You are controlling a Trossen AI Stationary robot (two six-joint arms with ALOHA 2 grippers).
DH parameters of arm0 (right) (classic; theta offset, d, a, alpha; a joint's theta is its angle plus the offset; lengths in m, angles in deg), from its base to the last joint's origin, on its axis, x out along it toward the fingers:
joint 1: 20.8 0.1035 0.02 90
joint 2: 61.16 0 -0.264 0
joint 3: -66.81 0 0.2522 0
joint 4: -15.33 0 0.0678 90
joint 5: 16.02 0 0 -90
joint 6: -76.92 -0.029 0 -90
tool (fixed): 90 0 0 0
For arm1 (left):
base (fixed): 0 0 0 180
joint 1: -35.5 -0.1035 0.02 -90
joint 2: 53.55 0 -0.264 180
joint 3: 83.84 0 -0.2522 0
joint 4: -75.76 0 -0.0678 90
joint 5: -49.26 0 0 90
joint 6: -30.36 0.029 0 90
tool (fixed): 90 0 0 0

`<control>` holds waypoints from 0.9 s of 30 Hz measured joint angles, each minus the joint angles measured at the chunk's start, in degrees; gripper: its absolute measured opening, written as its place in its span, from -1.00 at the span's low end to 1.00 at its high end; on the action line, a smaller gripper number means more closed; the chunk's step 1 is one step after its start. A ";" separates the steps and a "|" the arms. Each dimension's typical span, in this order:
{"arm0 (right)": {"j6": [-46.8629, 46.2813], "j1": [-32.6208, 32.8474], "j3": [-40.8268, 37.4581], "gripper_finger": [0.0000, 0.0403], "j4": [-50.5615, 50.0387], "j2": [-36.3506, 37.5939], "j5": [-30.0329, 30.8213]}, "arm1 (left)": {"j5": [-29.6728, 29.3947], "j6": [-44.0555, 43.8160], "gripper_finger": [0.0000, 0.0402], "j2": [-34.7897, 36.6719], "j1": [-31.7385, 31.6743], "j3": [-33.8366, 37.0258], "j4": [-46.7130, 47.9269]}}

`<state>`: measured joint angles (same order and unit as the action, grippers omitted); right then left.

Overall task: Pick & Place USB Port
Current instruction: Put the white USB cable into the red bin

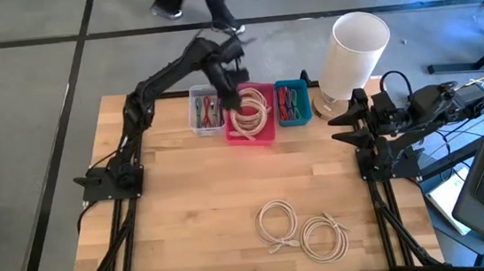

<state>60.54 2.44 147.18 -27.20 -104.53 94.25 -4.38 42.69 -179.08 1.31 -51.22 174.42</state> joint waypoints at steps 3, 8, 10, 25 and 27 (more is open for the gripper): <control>0.14 0.00 0.00 -0.08 0.15 0.00 0.00 | 2.63 2.38 -0.16 2.46 5.82 0.17 2.73; 0.22 0.00 0.00 -0.08 0.16 0.00 0.04 | 2.39 5.59 -0.22 5.54 19.13 0.07 -2.83; 0.06 0.00 0.00 -0.08 0.17 0.00 0.04 | 1.90 6.87 -0.23 5.10 24.45 0.18 -4.75; -1.48 0.00 -0.50 -0.08 0.48 -1.35 0.04 | -14.16 -6.66 -0.26 -4.80 37.70 0.20 -18.29; -2.02 0.00 -0.52 -0.08 0.61 -1.84 0.02 | -16.22 -10.16 -0.26 -6.20 37.83 0.20 -18.68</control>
<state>58.52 2.44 146.66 -26.59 -106.37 94.27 -20.60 32.53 -185.29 39.14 -51.02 155.74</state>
